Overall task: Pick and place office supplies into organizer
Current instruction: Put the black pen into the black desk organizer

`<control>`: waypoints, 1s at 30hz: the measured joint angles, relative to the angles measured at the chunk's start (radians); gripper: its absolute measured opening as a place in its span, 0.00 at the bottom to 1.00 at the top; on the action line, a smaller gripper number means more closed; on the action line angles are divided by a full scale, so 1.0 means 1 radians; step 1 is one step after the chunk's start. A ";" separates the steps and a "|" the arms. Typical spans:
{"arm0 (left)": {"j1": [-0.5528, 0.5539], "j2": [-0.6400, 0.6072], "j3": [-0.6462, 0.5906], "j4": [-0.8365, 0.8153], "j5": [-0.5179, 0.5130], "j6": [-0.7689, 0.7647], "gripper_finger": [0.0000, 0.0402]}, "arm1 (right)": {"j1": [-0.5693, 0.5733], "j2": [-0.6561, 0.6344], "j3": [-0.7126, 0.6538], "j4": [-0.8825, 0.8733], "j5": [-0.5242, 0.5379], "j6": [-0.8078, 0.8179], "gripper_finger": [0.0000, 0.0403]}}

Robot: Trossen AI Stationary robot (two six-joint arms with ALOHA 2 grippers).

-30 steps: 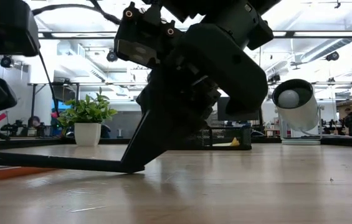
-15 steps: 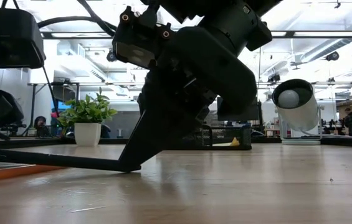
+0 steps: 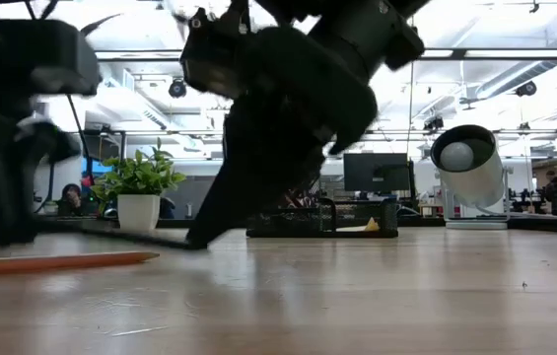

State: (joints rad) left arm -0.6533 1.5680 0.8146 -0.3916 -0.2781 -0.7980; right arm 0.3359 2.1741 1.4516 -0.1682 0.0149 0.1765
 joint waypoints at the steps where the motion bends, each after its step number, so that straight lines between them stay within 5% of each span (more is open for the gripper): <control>1: 0.016 -0.033 0.010 -0.071 -0.011 0.028 0.08 | 0.001 -0.010 0.007 -0.023 0.014 0.021 0.15; 8: 0.201 -0.337 0.113 -0.526 -0.119 0.322 0.08 | 0.003 -0.115 0.034 -0.160 0.273 0.149 0.17; 14: 0.510 -0.440 0.281 -0.734 -0.199 0.840 0.08 | 0.005 -0.231 0.033 -0.360 0.581 0.346 0.17; 21: 0.835 -0.240 0.510 -0.717 -0.202 1.357 0.08 | 0.009 -0.331 0.031 -0.611 0.644 0.558 0.15; 30: 0.884 0.095 0.779 -0.722 -0.261 1.698 0.08 | 0.075 -0.357 0.016 -0.883 0.641 0.798 0.14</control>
State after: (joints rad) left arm 0.2311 1.6632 1.5936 -1.1135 -0.5393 0.8998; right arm 0.4111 1.8175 1.4680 -1.0510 0.6563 0.9748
